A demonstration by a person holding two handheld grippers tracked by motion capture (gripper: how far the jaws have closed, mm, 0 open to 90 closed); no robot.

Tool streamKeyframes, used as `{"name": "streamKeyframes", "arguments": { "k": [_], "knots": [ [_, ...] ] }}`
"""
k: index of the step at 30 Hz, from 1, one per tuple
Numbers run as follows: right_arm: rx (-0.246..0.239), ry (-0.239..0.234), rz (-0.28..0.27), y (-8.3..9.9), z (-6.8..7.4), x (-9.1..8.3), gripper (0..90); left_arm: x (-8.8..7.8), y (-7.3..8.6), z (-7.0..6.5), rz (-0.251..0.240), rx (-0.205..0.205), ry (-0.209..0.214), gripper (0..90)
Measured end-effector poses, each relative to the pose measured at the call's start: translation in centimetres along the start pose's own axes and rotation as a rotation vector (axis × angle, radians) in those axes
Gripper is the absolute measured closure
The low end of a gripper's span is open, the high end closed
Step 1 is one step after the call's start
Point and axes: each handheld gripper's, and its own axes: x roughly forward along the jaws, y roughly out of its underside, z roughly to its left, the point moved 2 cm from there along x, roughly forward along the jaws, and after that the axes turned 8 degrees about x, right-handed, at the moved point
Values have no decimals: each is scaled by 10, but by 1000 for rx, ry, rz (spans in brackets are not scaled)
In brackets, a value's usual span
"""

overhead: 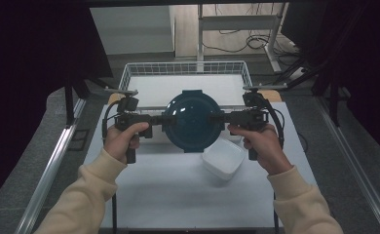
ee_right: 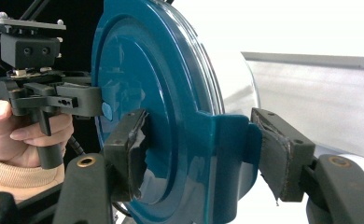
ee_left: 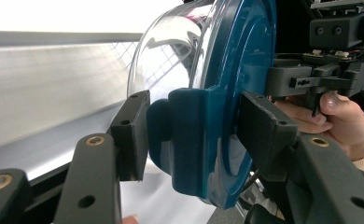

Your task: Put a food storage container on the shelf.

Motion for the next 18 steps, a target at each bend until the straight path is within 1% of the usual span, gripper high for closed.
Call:
{"name": "streamKeyframes", "arguments": {
  "k": [4,9,11,14,15,18],
  "knots": [
    [2,-9,0,-6,1,0,386,-2,-8,-2,2,10,-10,459],
    [-1,-13,-1,-15,4,0,386,-4,-18,-1,2,8,-14,459],
    [-3,-17,-2,-20,4,0,386,-5,-23,0,0,14,-15,459],
    [-2,-18,-6,-26,5,1,387,-6,-30,2,-3,6,-13,458],
    [-2,-19,-6,-28,6,2,389,-7,-33,3,-4,10,-14,459],
    [-3,-22,2,-36,7,4,390,-8,-39,5,-9,6,-16,459]
  ]
}}
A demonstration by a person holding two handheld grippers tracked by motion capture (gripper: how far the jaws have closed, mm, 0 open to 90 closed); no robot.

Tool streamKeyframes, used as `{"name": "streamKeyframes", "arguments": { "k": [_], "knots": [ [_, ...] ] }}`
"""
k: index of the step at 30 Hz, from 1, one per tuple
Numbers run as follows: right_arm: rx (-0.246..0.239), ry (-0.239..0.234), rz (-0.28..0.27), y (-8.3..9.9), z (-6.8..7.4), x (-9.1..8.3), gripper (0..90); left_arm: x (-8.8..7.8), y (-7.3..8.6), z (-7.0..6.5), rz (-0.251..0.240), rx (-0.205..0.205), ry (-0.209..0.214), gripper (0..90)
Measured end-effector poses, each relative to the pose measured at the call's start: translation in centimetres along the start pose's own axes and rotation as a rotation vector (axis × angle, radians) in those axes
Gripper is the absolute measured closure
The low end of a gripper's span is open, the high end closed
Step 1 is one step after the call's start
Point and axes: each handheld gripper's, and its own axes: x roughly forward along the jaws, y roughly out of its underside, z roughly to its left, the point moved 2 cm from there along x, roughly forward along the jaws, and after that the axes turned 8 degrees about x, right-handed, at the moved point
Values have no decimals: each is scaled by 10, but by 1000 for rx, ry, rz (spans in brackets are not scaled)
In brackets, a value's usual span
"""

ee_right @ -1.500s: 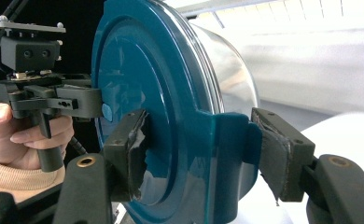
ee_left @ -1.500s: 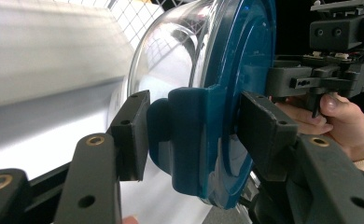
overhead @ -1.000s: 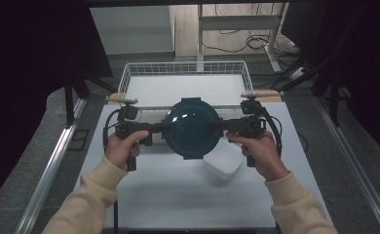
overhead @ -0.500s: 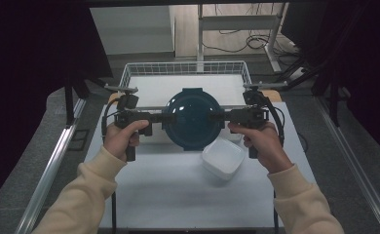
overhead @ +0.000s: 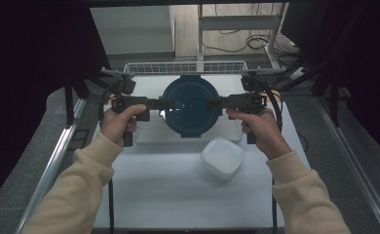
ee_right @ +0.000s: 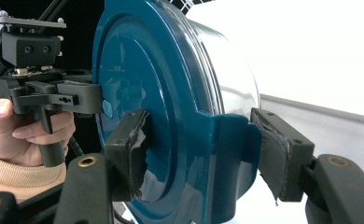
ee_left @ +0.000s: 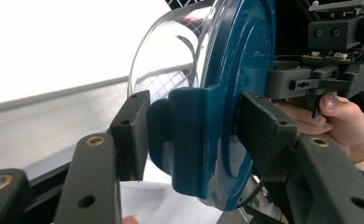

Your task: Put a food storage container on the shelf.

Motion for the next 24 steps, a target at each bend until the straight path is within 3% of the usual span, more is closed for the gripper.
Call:
{"name": "streamKeyframes", "arguments": {
  "k": [6,24],
  "knots": [
    [-10,-3,3,-17,4,4,393,-3,-16,7,3,7,5,459],
    [-18,5,27,-60,4,21,401,-3,-49,37,3,-35,29,459]
  ]
}}
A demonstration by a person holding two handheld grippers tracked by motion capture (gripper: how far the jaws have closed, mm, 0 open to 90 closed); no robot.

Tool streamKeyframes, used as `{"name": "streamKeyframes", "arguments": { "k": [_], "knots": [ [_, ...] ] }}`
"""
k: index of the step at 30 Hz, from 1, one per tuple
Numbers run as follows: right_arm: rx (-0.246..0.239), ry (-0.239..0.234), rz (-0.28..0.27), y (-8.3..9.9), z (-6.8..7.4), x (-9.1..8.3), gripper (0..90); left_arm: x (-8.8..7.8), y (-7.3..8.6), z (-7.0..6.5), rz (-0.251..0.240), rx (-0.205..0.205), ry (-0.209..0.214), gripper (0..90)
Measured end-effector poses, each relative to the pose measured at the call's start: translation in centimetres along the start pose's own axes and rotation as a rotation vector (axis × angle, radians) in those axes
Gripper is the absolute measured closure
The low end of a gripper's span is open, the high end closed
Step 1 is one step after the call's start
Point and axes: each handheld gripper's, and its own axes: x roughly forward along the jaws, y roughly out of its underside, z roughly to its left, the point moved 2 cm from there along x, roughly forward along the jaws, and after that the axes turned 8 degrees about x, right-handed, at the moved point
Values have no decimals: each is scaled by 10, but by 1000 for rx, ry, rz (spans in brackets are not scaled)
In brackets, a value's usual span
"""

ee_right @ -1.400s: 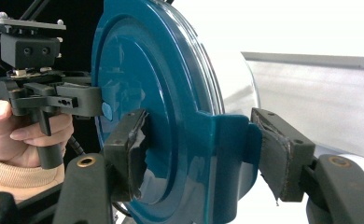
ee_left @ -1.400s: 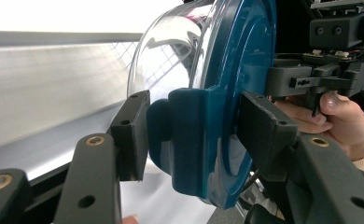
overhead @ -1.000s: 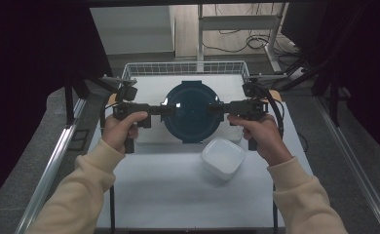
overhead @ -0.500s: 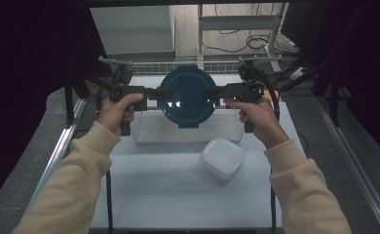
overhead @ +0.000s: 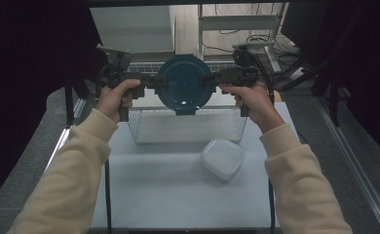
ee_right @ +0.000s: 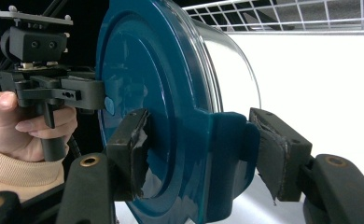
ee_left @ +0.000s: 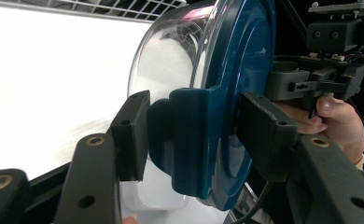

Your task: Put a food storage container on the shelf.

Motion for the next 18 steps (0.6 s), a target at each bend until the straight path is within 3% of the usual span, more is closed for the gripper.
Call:
{"name": "streamKeyframes", "arguments": {
  "k": [14,18],
  "knots": [
    [21,4,9,-15,-15,10,402,13,-13,20,27,-40,14,457],
    [50,4,24,-19,-23,15,401,19,-14,29,39,-56,12,457]
  ]
}}
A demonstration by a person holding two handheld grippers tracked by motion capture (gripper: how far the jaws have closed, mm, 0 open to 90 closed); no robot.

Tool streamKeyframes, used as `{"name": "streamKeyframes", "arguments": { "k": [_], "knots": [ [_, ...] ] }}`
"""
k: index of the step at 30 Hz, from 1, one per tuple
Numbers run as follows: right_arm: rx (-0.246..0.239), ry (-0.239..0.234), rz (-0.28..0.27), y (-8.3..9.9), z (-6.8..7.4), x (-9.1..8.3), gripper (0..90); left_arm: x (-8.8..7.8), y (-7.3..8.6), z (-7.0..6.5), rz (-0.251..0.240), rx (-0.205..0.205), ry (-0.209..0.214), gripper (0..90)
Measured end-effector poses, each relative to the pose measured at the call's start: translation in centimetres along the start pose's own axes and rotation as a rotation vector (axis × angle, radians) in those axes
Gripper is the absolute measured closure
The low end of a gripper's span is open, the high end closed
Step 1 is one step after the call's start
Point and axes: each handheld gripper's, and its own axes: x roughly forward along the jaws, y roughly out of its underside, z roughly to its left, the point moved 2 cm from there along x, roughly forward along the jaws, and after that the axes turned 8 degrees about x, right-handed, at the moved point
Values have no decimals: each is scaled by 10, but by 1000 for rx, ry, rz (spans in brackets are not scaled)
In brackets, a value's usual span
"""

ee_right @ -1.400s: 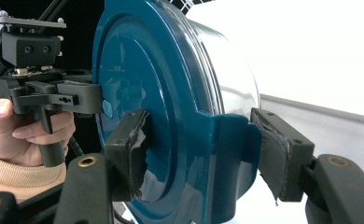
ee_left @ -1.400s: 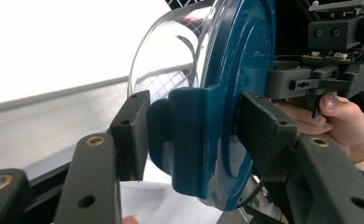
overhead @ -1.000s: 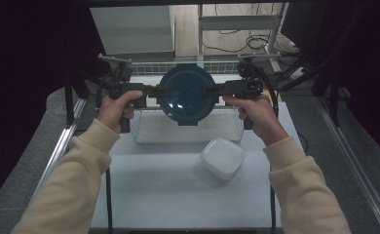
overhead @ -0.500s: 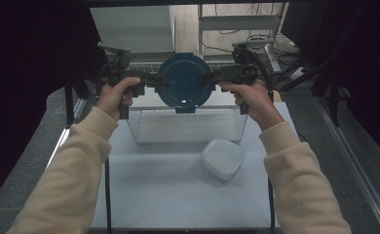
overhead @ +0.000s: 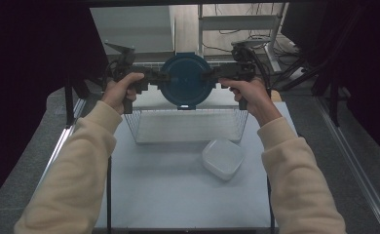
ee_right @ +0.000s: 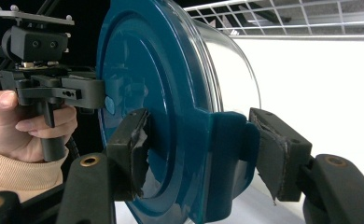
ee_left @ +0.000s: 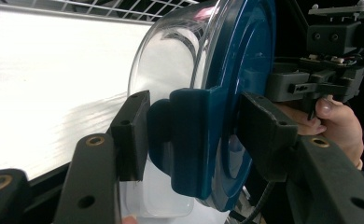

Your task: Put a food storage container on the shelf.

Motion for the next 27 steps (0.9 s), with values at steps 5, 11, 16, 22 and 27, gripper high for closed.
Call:
{"name": "streamKeyframes", "arguments": {
  "k": [5,11,16,22,27],
  "knots": [
    [39,1,20,-5,-13,10,401,8,-2,13,24,-40,-4,455],
    [86,-1,22,-11,-25,19,390,15,-6,26,9,-100,-6,461],
    [130,5,17,-16,-31,26,373,21,-8,40,-19,-166,13,458],
    [183,0,13,-18,-40,32,349,27,-9,49,-45,-214,7,451],
    [212,-9,30,-18,-45,37,323,30,-9,53,-59,-218,3,444]
  ]
}}
